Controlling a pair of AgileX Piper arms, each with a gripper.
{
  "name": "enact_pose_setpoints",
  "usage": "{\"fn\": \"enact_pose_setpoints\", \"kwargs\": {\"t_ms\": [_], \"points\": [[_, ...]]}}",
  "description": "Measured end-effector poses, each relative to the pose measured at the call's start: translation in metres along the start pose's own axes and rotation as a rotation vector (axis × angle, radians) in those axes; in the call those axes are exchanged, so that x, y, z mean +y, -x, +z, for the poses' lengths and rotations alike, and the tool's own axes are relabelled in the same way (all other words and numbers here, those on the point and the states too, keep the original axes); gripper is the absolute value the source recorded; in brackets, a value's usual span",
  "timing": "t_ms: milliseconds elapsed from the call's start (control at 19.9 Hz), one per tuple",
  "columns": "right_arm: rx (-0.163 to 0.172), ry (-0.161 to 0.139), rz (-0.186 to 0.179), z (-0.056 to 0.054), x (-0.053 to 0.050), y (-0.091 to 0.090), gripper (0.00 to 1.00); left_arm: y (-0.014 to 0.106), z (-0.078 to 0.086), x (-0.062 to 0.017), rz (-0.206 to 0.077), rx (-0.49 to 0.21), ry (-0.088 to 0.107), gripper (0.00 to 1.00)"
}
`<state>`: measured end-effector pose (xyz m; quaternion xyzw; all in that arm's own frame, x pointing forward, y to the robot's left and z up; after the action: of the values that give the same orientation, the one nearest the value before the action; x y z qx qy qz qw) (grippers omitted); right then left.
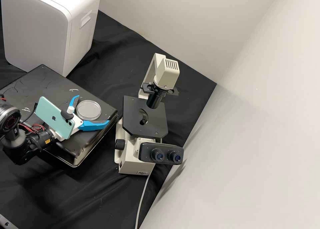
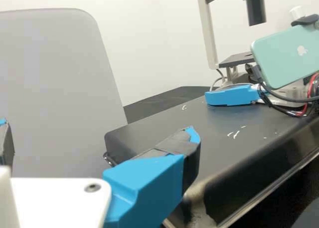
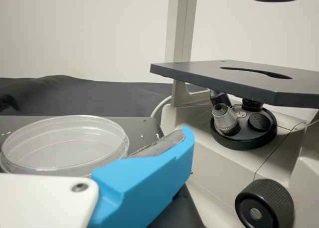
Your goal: Place the petri dish on the microscope
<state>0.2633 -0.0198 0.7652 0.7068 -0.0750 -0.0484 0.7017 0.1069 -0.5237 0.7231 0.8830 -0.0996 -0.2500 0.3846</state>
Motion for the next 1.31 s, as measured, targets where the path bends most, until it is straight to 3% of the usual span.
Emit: {"fn": "enact_pose_setpoints", "kwargs": {"t_ms": [50, 1305], "points": [[0.000, 0.000, 0.000, 0.0000, 0.0000, 0.0000, 0.00, 0.0000, 0.0001, 0.0000, 0.000, -0.001, 0.000, 1.00], [-0.006, -0.020, 0.006, 0.0017, 0.0018, -0.0004, 0.00, 0.0000, 0.0001, 0.0000, 0.000, -0.001, 0.000, 1.00]]}}
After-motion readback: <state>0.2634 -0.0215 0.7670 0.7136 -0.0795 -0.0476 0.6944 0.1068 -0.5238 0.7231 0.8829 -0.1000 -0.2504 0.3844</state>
